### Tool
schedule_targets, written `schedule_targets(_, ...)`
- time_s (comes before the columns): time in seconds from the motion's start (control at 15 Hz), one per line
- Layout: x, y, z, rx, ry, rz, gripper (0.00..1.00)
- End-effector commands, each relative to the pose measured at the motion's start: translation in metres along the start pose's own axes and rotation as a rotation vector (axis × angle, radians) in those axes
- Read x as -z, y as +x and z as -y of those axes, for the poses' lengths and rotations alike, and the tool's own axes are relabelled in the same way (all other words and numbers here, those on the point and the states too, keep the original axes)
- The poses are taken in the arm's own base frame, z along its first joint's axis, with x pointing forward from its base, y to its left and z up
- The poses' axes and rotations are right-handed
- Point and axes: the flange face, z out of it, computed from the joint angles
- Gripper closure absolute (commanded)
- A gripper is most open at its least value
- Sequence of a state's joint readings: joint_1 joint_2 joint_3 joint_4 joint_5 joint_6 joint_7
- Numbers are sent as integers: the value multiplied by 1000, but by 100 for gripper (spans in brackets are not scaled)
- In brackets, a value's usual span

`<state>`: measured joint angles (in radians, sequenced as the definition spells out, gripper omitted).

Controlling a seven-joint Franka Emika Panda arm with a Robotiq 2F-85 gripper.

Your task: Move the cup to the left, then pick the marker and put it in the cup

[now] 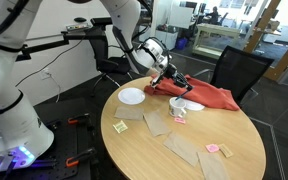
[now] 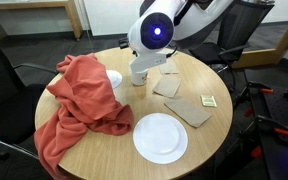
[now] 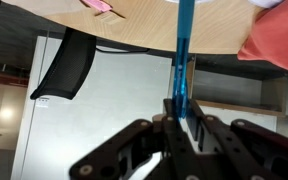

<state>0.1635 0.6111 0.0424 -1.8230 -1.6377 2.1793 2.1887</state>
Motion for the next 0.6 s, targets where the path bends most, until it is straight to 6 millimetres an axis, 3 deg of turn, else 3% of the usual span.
schedule_targets(0.0, -4, 1, 4, -2, -30, 6, 96)
schedule_targets(0.53, -16, -16, 9, 16, -50, 44, 96)
